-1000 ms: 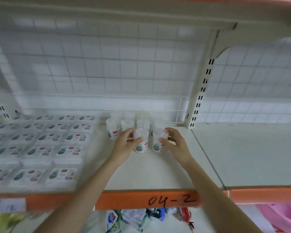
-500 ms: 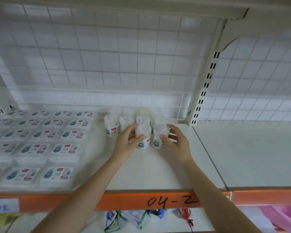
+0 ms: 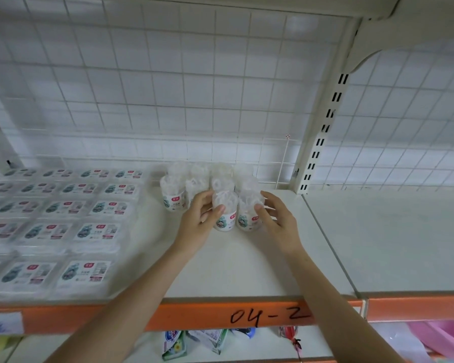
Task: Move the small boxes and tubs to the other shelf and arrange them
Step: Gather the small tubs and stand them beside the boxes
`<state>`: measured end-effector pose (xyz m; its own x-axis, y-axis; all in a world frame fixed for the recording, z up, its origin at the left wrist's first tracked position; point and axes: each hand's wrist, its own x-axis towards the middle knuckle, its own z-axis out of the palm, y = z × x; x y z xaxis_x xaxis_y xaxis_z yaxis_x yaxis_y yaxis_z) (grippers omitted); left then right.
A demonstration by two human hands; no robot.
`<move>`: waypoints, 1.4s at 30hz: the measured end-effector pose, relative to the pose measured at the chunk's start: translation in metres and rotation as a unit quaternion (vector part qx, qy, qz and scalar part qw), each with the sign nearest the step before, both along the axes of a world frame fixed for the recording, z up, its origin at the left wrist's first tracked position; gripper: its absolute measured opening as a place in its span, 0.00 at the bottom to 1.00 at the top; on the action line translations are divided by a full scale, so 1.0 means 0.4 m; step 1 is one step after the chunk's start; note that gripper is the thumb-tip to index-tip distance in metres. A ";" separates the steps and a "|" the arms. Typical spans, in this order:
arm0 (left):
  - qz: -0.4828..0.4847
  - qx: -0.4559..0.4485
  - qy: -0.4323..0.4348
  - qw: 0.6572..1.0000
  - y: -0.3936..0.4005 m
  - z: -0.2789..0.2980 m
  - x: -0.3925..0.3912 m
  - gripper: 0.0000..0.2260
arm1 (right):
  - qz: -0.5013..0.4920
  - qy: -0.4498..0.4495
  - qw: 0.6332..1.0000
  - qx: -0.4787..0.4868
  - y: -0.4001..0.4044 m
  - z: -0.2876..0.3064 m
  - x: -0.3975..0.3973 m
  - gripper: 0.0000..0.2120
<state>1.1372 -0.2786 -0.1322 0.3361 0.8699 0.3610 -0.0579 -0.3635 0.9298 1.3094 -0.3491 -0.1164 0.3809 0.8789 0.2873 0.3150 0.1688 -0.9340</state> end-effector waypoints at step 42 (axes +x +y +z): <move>-0.018 -0.023 0.026 0.999 -0.003 0.014 -0.009 0.19 | -0.015 -0.011 1.000 -0.016 0.003 -0.002 -0.010 0.18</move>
<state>1.1334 -0.2799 -0.1266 0.3840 0.8726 0.3019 -0.0219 -0.3183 0.9477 1.3053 -0.3480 -0.1173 0.4009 0.8760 0.2681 0.3399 0.1296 -0.9315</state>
